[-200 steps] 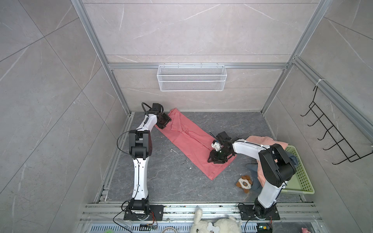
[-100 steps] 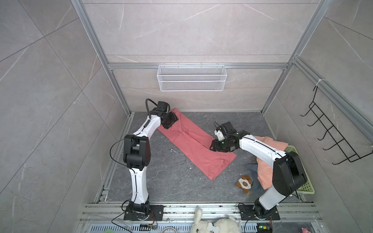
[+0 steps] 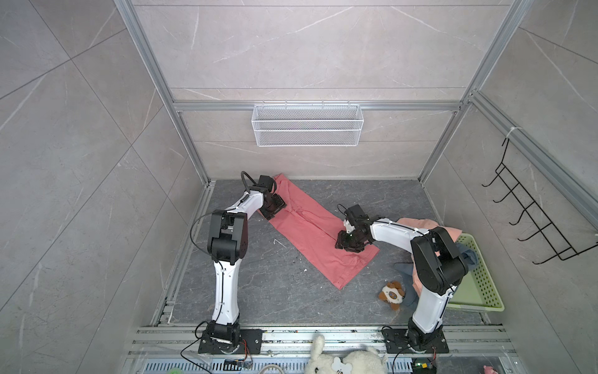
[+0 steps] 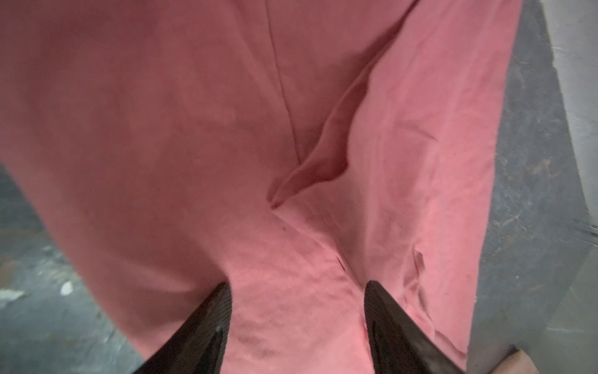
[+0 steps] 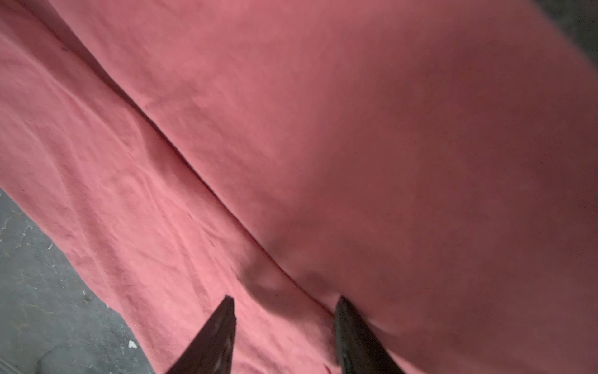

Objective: Fold and stack the t-shirts
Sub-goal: 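Pull the shirt's end toward the robot with the right gripper while left holds collar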

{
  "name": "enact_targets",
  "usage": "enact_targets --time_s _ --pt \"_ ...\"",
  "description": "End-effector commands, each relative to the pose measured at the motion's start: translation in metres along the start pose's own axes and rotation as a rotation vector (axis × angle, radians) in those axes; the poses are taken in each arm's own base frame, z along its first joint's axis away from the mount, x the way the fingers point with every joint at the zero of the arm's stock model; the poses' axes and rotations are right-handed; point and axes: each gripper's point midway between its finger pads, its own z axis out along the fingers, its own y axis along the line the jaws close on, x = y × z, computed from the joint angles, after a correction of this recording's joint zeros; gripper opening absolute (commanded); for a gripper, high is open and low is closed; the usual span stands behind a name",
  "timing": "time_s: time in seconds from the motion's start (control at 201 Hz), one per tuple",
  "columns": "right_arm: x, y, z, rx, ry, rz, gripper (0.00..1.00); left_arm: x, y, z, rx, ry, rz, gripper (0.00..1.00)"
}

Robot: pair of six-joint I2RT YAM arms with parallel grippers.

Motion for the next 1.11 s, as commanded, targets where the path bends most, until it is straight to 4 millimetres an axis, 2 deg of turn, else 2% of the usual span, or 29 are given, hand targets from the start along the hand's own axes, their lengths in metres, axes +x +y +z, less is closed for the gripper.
enact_targets --time_s 0.0,0.09,0.284,0.488,0.627,0.851,1.0,1.105 --pt "0.054 -0.018 0.03 0.041 0.151 0.06 0.51 0.002 0.002 0.023 -0.008 0.048 -0.03 0.68" --pt "0.078 -0.014 0.034 0.051 0.201 0.036 0.51 0.002 -0.005 0.037 0.023 0.078 -0.042 0.68" --pt "0.119 0.006 0.038 0.026 0.256 -0.042 0.51 -0.008 -0.043 0.048 0.173 0.094 0.009 0.67" --pt "0.154 0.019 0.042 0.047 0.307 -0.151 0.51 0.003 -0.088 0.054 0.293 0.138 0.103 0.67" --pt "0.173 0.029 0.051 0.015 0.37 -0.175 0.51 0.01 -0.101 0.056 0.32 0.146 0.122 0.67" --pt "0.179 0.027 0.05 0.042 0.35 -0.198 0.51 0.014 -0.118 0.049 0.344 0.125 0.154 0.67" --pt "0.172 0.02 0.042 0.085 0.306 -0.206 0.52 0.013 -0.118 0.046 0.333 0.117 0.149 0.67" --pt "0.175 0.018 0.035 0.085 0.307 -0.214 0.52 0.011 -0.121 0.043 0.341 0.111 0.157 0.68"
